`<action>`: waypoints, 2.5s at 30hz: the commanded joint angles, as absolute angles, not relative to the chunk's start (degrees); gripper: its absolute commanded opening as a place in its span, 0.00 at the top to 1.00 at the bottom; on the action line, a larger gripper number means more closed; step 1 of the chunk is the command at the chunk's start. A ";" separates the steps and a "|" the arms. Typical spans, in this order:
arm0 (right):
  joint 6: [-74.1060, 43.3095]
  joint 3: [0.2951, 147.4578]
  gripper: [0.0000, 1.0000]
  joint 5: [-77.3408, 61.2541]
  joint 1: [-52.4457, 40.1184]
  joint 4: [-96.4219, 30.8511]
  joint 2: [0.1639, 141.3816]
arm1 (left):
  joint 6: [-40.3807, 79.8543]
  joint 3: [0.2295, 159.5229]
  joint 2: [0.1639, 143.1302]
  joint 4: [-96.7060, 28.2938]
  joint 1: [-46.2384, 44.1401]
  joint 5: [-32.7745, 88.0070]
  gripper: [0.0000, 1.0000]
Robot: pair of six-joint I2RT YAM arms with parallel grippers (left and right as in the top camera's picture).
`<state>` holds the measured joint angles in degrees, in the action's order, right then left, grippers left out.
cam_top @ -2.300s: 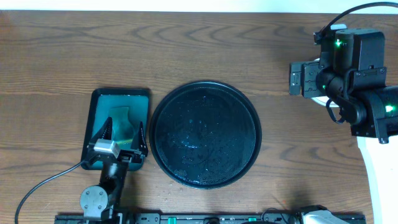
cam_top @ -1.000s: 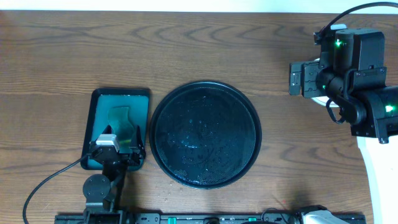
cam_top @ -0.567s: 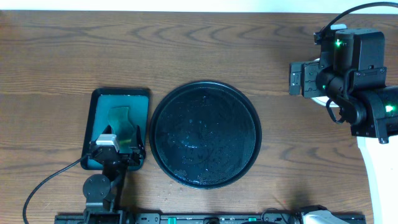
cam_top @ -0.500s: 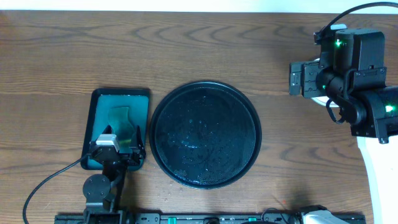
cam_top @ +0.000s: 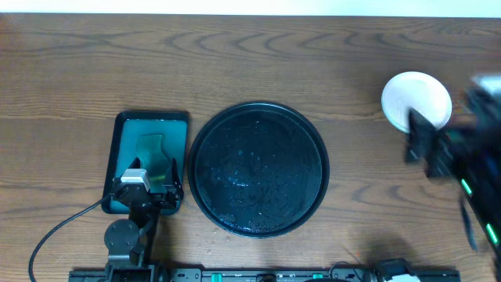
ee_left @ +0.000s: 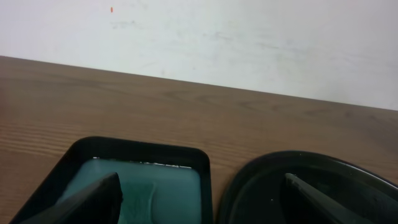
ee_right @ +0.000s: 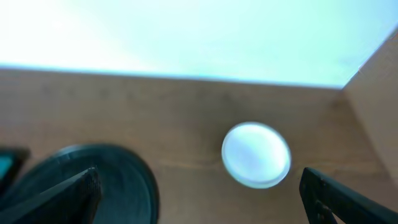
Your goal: Clean dirty plates on tray and stack at the side
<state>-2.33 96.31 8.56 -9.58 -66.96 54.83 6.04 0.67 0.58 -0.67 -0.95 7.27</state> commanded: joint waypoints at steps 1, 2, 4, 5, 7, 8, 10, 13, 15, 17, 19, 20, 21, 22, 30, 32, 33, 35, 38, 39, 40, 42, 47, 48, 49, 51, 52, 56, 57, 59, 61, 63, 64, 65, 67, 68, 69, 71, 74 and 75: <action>-1.58 95.44 0.01 9.23 -7.05 -67.00 46.74 | 6.33 0.23 0.27 -3.40 -0.67 8.10 0.19; -1.58 94.76 0.01 9.21 -6.50 -66.54 44.71 | 6.33 0.23 0.27 -3.40 -0.67 8.10 0.19; -1.63 91.02 0.01 9.15 -5.28 -63.46 37.63 | 6.33 0.23 0.27 -3.40 -0.67 8.10 0.19; -1.63 89.10 0.01 8.80 -4.95 -61.73 35.05 | 6.33 0.23 0.27 -3.40 -0.67 8.10 0.19; -1.63 82.35 0.01 7.92 -4.49 -56.12 28.12 | 6.33 0.23 0.27 -3.40 -0.67 8.10 0.19; -1.63 79.37 0.01 7.55 -4.47 -53.60 25.63 | 6.33 0.23 0.27 -3.40 -0.67 8.10 0.19; -1.65 70.11 0.01 5.87 -4.47 -46.76 19.20 | 6.33 0.23 0.27 -3.40 -0.67 8.10 0.19; -1.72 60.62 0.01 3.70 -4.36 -39.29 13.96 | 6.33 0.23 0.27 -3.40 -0.67 8.10 0.19; -2.85 53.80 0.01 2.66 -4.08 -33.56 10.55 | 6.33 0.23 0.27 -3.40 -0.67 8.10 0.19; -5.13 46.98 0.01 2.63 -3.75 -28.40 7.35 | 6.33 0.23 0.27 -3.40 -0.67 8.10 0.19; -6.68 41.71 0.01 2.26 -3.40 -24.71 4.89 | 6.33 0.23 0.27 -3.40 -0.67 8.10 0.19; -7.29 38.83 0.01 1.78 -3.22 -23.00 3.53 | 6.33 0.23 0.27 -3.40 -0.67 8.10 0.19; -7.73 36.27 0.01 1.17 -3.07 -21.39 2.28 | 6.33 0.23 0.27 -3.40 -0.67 8.10 0.19; -8.10 34.28 0.01 0.75 -2.92 -20.27 1.30 | 6.33 0.23 0.27 -3.40 -0.67 8.10 0.19; -8.32 22.22 0.01 -2.00 -2.55 -14.04 0.34 | 6.33 0.23 0.27 -3.40 -0.67 8.10 0.19; -8.34 18.85 0.01 -2.04 -2.55 -10.52 0.34 | 6.33 0.23 0.27 -3.40 -0.67 8.10 0.19; -8.36 17.17 0.01 -2.09 -2.55 -8.58 0.32 | 6.33 0.23 0.27 -3.40 -0.67 8.10 0.19; -8.34 12.95 0.01 -2.92 -2.55 -3.33 0.32 | 6.33 0.23 0.27 -3.40 -0.67 8.10 0.19; -8.80 6.22 0.01 -3.51 -2.55 5.98 0.32 | 6.33 0.23 0.27 -3.42 -0.67 8.10 0.19; -9.30 4.51 0.01 -3.51 -2.55 8.54 0.32 | 6.33 0.23 0.27 -3.40 -0.67 8.10 0.19; -9.43 3.20 0.01 -3.51 -2.55 10.68 0.32 | 6.33 0.23 0.27 -3.40 -0.67 8.10 0.19; -10.37 0.10 0.01 -3.49 -2.52 15.11 0.32 | 6.33 0.23 0.27 -3.40 -0.67 8.10 0.18; -10.68 0.30 0.01 -3.38 -2.17 13.72 0.32 | 6.33 0.23 0.27 -3.40 -0.67 8.10 0.19; -10.68 0.30 0.01 -3.38 -2.17 13.13 0.32 | 6.33 0.23 0.27 -3.40 -0.67 8.10 0.19; -10.68 0.30 0.01 -3.33 -2.17 11.84 0.32 | 6.33 0.23 0.27 -3.40 -0.67 8.10 0.19; -10.68 0.30 0.01 -3.29 -2.17 8.71 0.32 | 6.33 0.23 0.27 -3.40 -0.67 8.10 0.19; -10.68 0.30 0.01 -3.29 -2.17 7.94 0.32 | 6.33 0.23 0.27 -3.40 -0.67 8.10 0.19; -10.66 0.30 0.01 -3.11 -2.07 2.50 0.32 | 6.33 0.23 0.27 -3.40 -0.67 8.10 0.19; -10.68 0.30 0.01 -3.11 -2.07 0.32 0.32 | 6.33 0.23 0.27 -3.40 -0.67 8.10 0.19; -10.68 0.30 0.01 -3.31 -2.07 -2.46 0.32 | 6.33 0.23 0.27 -3.40 -0.67 8.10 0.19; -10.68 0.30 0.01 -3.36 -2.07 -4.10 0.32 | 6.33 0.23 0.27 -3.42 -0.67 8.10 0.19; -10.66 0.30 0.01 -3.31 -2.07 -4.12 0.32 | 6.33 0.23 0.27 -3.40 -0.67 8.10 0.19; -10.66 0.30 0.01 -3.31 -2.07 -4.12 0.32 | 6.33 0.23 0.27 -3.40 -0.67 8.10 0.19; -10.63 0.30 0.01 -3.29 -2.07 -4.14 0.32 | 6.33 0.23 0.27 -3.42 -0.67 8.10 0.19; -10.63 0.30 0.01 -3.29 -2.07 -4.16 0.32 | 6.33 0.23 0.27 -3.40 -0.67 8.10 0.19; -10.66 0.30 0.01 -3.29 -2.07 -4.14 0.32 | 6.33 0.23 0.27 -3.40 -0.67 8.10 0.19; -10.66 0.30 0.01 -3.31 -2.07 -4.14 0.32 | 6.33 0.23 0.27 -3.40 -0.67 8.10 0.19; -10.66 0.30 0.01 -3.29 -2.07 -4.10 0.32 | 6.33 0.23 0.27 -3.40 -0.67 8.10 0.19; -10.66 0.30 0.01 -3.29 -2.07 -4.10 0.32 | 6.33 0.23 0.27 -3.40 -0.67 8.10 0.19; -10.66 0.32 0.01 -3.29 -2.07 -4.10 0.32 | 6.33 0.23 0.27 -3.40 -0.67 8.10 0.19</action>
